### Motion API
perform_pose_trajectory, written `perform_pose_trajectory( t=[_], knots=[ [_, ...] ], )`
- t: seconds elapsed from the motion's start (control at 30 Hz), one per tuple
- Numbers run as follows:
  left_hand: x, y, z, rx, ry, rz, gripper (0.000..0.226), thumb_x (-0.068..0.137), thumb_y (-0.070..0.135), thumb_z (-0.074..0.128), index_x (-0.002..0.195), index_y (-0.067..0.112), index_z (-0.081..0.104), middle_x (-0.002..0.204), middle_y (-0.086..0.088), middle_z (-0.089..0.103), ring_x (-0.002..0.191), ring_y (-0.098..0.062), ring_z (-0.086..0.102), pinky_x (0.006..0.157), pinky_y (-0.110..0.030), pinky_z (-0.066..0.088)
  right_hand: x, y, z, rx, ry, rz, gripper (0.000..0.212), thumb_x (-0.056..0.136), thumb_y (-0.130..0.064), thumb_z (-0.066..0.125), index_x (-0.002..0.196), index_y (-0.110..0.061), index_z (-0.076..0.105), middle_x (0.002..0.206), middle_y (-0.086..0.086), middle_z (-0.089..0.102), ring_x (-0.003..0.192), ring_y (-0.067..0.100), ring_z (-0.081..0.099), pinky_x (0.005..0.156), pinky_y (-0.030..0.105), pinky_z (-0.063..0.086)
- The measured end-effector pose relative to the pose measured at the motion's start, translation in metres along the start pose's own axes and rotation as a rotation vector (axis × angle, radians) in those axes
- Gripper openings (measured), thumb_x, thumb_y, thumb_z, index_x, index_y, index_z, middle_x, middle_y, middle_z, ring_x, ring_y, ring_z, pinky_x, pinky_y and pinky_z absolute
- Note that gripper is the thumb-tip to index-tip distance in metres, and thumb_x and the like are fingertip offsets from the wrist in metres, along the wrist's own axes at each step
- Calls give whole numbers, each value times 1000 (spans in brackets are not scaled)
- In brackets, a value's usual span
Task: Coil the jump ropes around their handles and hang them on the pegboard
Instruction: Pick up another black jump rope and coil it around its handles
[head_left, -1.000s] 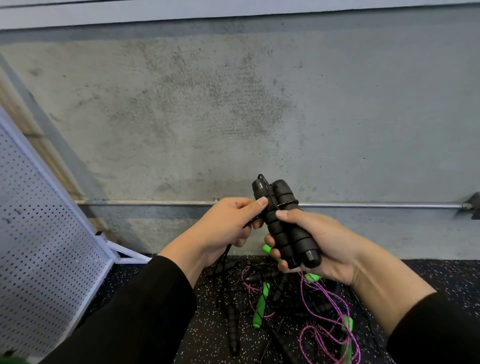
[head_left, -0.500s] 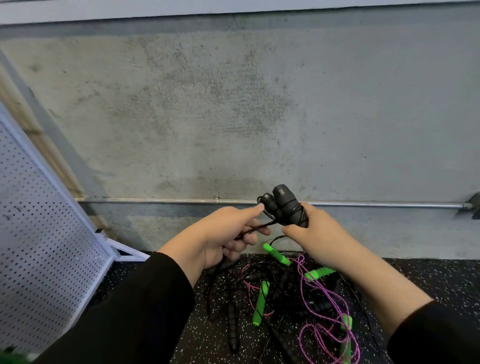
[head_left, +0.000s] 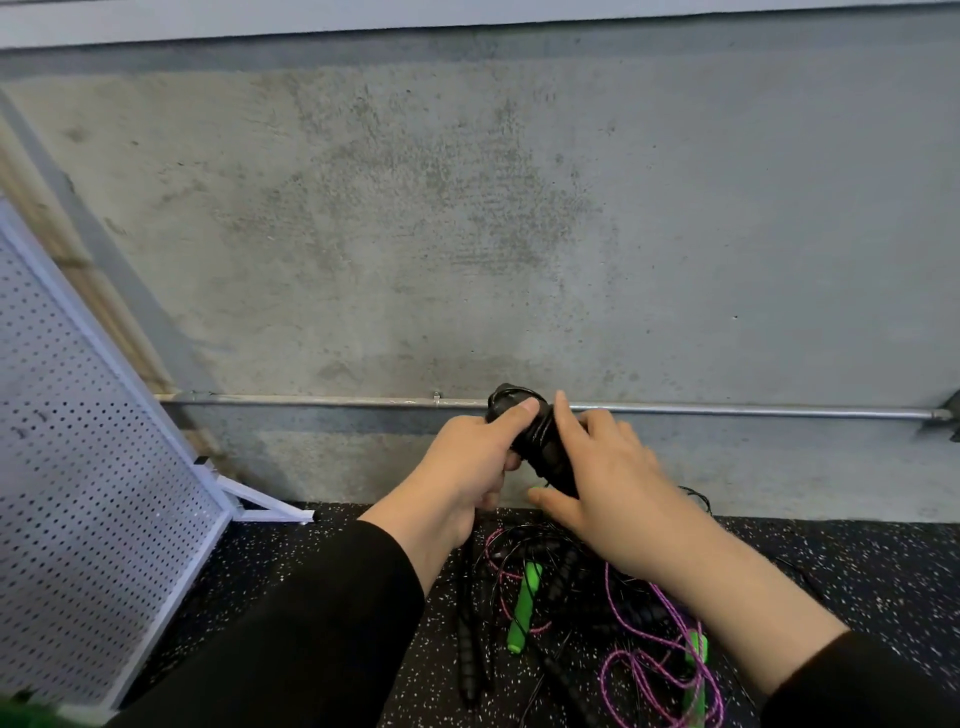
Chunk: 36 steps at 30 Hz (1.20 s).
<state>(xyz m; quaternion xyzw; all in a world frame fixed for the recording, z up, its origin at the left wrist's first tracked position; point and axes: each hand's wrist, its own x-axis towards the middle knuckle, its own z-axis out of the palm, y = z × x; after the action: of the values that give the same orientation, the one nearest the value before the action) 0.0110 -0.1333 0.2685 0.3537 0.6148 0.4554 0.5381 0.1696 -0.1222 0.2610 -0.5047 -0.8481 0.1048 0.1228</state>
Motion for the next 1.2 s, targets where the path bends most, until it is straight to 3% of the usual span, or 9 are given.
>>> perform_pose_trajectory(
  t=[0.1,0.17,0.3,0.4,0.57,0.73,1.0,1.13,1.2],
  knots=[
    [2,3,-7,-34,-60,37,35,96,48,65,79,20,52,57,4,44,42,-7,22,39,-19,17,5,16,-12,506,119,57,34,96,-51,60,110,-21,69,95,-8,67,91,11,60,78,25,44],
    [1,5,-11,-39,-127,82,33,97,47,62,84,19,51,62,3,44,46,-8,22,40,-20,17,6,24,-18,890,112,233,57,95,-61,56,92,-6,70,76,-6,63,76,14,57,70,29,43],
    [-1,8,-13,-22,-165,173,35,100,45,58,80,18,48,65,1,43,47,-7,23,41,-19,19,-4,26,-25,1602,-462,449,57,96,-56,47,124,-12,71,120,22,70,96,39,72,86,48,61],
    [-2,7,-15,-51,-165,182,37,100,47,58,78,19,47,63,1,42,47,-8,24,41,-20,20,-8,27,-27,1685,-683,349,59,93,-59,49,123,-13,72,108,22,68,68,29,65,64,37,59],
    [-2,11,-14,-29,-132,140,41,96,56,58,85,17,54,66,2,45,47,-8,24,42,-22,20,1,26,-27,1570,-403,320,62,94,-48,56,134,-1,56,87,16,59,55,18,43,47,24,33],
    [-4,10,-12,60,-152,72,67,90,72,51,114,12,69,64,5,40,45,-7,23,43,-22,18,9,29,-30,1433,-86,346,41,98,-41,58,125,-10,61,89,18,63,55,19,43,48,25,34],
    [-11,12,3,161,-223,-1,68,96,69,44,120,9,64,61,5,47,42,-7,24,42,-20,20,8,25,-24,1200,129,376,36,94,-39,68,126,-25,58,84,12,70,55,16,48,50,30,39],
    [-12,13,6,91,-248,-41,77,97,71,39,128,3,59,63,5,49,43,-7,21,41,-20,19,8,23,-20,771,111,276,42,87,-40,76,123,-31,55,84,-1,68,53,-2,55,55,19,41],
    [-10,12,3,49,-278,-46,75,96,72,39,124,7,64,65,5,50,43,-7,20,41,-20,18,5,18,-17,570,120,235,51,81,-43,81,122,-35,52,91,-7,68,69,3,62,65,26,49]
  ],
)
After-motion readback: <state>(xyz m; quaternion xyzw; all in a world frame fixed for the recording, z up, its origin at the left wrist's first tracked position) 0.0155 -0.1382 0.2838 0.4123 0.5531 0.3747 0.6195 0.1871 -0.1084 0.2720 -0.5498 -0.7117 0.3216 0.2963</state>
